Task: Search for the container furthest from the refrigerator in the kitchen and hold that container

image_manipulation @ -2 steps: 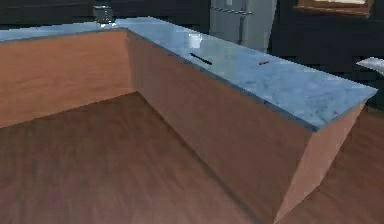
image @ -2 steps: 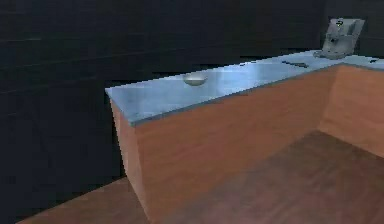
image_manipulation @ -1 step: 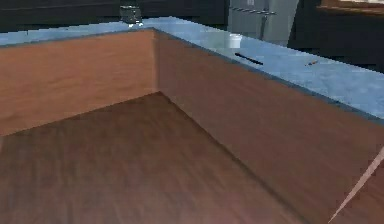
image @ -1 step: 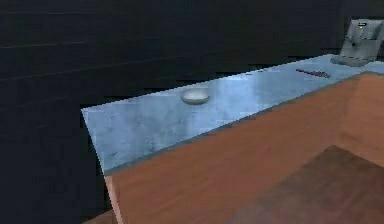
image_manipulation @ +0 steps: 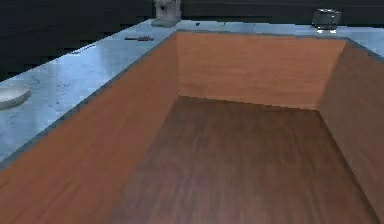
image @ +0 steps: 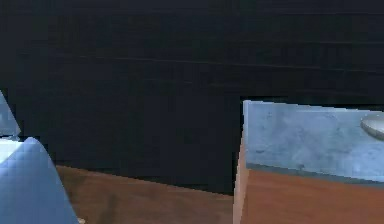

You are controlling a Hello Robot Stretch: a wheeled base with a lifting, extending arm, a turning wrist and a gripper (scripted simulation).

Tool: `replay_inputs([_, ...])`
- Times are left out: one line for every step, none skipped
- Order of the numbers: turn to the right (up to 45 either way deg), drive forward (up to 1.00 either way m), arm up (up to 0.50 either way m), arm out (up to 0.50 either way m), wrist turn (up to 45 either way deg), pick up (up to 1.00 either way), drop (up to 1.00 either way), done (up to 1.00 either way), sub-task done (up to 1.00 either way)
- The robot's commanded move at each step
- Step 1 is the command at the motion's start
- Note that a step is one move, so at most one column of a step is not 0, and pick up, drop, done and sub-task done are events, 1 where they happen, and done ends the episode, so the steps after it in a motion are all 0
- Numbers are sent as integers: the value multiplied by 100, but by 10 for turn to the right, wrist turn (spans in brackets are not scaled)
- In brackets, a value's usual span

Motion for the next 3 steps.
replay_inputs([-390, 0, 0, 0, 0, 0, 0, 0, 0])
replay_inputs([450, 0, 0, 0, 0, 0, 0, 0, 0])
replay_inputs([450, 0, 0, 0, 0, 0, 0, 0, 0])
